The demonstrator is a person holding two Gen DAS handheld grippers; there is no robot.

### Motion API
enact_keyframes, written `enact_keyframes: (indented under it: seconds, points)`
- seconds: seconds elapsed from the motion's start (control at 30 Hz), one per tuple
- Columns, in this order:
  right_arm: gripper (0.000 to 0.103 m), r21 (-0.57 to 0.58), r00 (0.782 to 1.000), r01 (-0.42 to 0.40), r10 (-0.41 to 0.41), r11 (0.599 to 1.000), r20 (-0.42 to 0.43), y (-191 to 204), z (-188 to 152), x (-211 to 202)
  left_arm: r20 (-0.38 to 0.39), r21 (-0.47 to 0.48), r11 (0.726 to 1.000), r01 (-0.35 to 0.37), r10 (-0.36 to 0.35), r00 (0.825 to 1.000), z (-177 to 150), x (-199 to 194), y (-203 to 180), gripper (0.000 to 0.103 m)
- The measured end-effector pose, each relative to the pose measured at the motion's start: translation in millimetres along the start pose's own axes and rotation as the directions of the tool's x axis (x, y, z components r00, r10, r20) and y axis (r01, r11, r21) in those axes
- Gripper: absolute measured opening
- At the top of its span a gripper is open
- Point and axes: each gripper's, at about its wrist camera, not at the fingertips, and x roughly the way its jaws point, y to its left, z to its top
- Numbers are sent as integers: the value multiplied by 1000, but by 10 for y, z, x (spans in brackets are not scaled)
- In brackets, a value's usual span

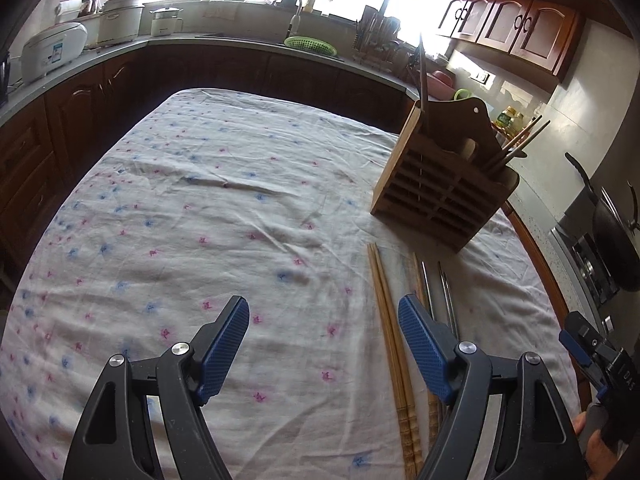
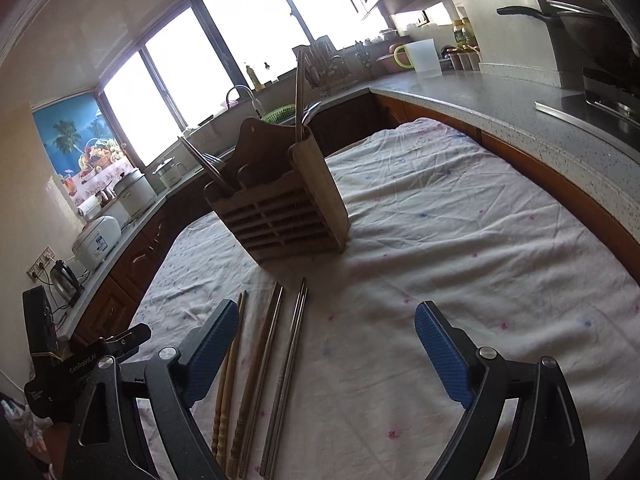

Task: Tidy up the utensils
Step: 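Move both open tools back down to the chopsticks lying on the cloth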

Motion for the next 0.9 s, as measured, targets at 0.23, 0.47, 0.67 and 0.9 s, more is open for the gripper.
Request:
enact_keyframes:
  seconds: [0.23,0.47,0.67,0.9]
  points:
    - [91,-13,999,8,-9,1000,-35,33,-51,89,-34,5,1000,-12,12,999,-13,145,-35,77]
    - [79,-91,994,10,-20,996,-112,191,-103,381,-54,-9,1000,-30,30,998,-6,269,16,77]
    - [36,-138,976,3,-33,990,-217,324,-152,792,-73,-30,998,-46,44,996,-3,363,85,77]
    - [13,-237,957,-8,-62,971,-284,446,-298,1004,-92,-28,998,-48,46,995,23,489,70,77]
